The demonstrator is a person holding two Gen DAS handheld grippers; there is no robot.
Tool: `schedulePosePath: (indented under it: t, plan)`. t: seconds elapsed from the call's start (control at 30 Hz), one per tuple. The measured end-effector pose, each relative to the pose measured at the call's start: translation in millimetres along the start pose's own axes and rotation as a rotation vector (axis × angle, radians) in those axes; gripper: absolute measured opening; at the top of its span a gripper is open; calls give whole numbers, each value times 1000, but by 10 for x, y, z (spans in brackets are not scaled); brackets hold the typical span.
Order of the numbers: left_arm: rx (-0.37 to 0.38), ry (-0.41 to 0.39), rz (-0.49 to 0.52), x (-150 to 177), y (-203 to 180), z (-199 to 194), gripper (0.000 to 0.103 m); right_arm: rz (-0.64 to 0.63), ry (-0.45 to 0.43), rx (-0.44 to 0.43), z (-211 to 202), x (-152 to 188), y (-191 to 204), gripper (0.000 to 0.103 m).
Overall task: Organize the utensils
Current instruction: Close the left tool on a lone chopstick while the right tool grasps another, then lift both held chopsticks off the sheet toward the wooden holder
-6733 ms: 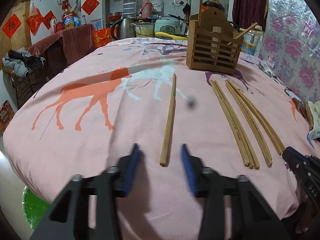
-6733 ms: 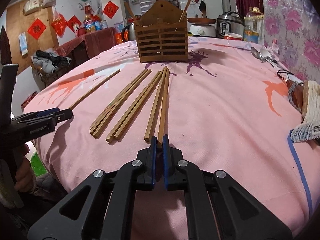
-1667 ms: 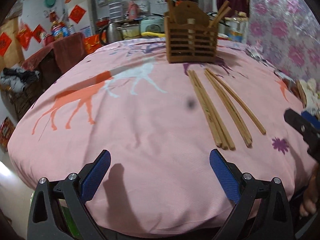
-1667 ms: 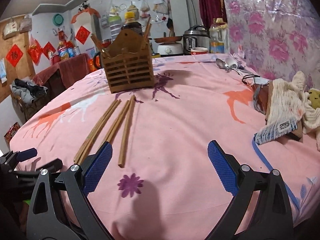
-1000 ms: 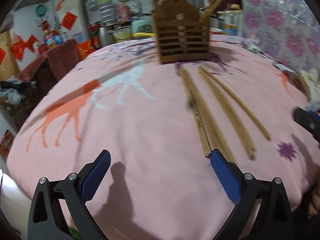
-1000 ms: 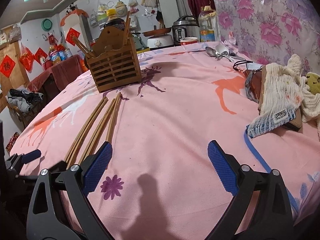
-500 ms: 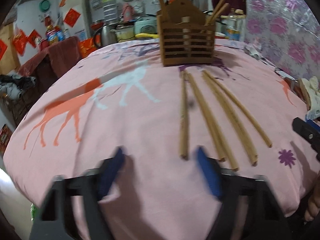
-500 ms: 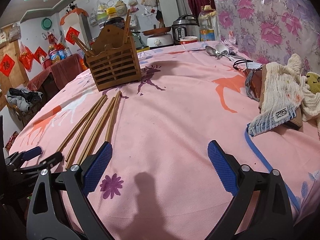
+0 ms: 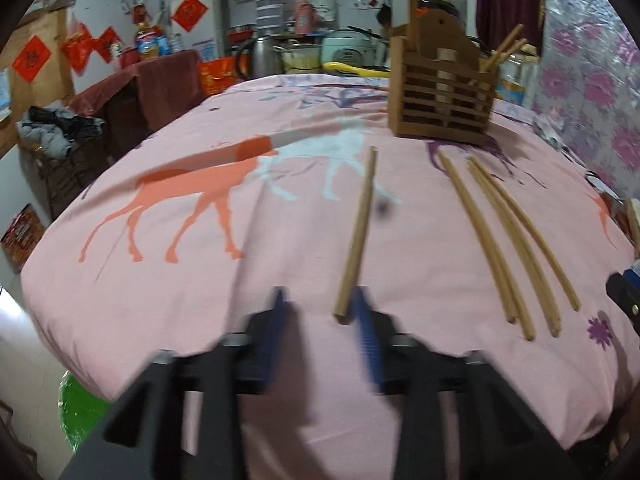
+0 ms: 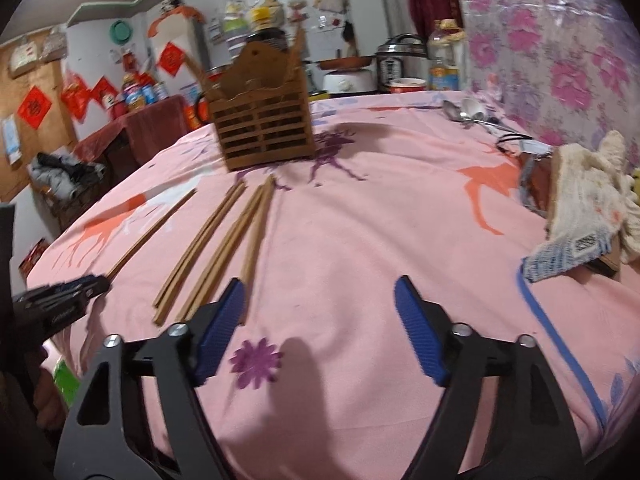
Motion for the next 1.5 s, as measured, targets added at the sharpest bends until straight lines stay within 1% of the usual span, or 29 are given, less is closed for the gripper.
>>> schedulePosePath:
  t: [0.03, 0.1, 0.23, 0.3, 0.43, 0.6, 0.77, 0.8, 0.83, 0.87, 0.9, 1.0, 1.1, 1.17, 1.23, 1.37, 1.47, 1.5]
  plan:
    - [-3, -2, -3, 2, 7, 4, 52, -15, 2, -13, 0, 7, 38, 66]
    - [-5, -2, -8, -2, 19, 1, 53, -37, 8, -34, 2, 25, 98, 61]
    - [-22, -9, -5, 10, 16, -5, 61, -85, 29, -68, 19, 75, 222, 54]
    - [-22, -8, -8, 14, 22, -7, 62, -108, 36, -79, 26, 97, 278, 48]
    - [-21, -8, -10, 16, 26, -8, 64, -126, 49, -88, 47, 124, 321, 41]
    - [-21, -8, -11, 15, 28, -6, 65, -143, 64, -95, 75, 146, 350, 29]
    - [-25, -14, -7, 21, 12, -6, 67, -189, 79, -73, 186, 176, 460, 28]
    - [-26, -15, -5, 22, 9, -6, 67, -194, 75, -68, 195, 174, 460, 27]
    - [-27, -15, -5, 22, 9, -8, 68, -190, 75, -70, 198, 167, 449, 23]
    - [-25, -14, -6, 23, 8, -8, 68, -174, 76, -67, 201, 158, 412, 9]
    - [-25, -14, -6, 23, 6, -8, 68, -150, 75, -64, 202, 148, 361, 6]
    - [-22, -13, -7, 27, -5, -12, 68, -60, 77, -53, 200, 118, 164, 6]
    - [-20, -11, -9, 28, -6, -10, 68, -25, 83, -58, 204, 118, 96, 6]
    - [-19, -11, -9, 30, -7, -11, 67, -30, 83, -58, 205, 117, 92, 6]
    - [-17, -11, -9, 30, -8, -11, 67, -41, 85, -66, 210, 120, 95, 10]
    - [-7, -10, -7, 28, -14, -12, 67, -45, 82, -66, 207, 123, 107, 10]
    - [1, -11, -1, 30, -27, -17, 66, -49, 78, -66, 207, 127, 134, 10]
    - [6, -12, 1, 30, -32, -19, 63, -51, 77, -65, 208, 127, 133, 10]
Point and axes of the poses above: each gripper's, at about its wrist camera, not at the fingertips, and z roughly the way its jaws point, y to its left, x to its underside, the point moved 4 cm from there along z, roughly the way its jaws point
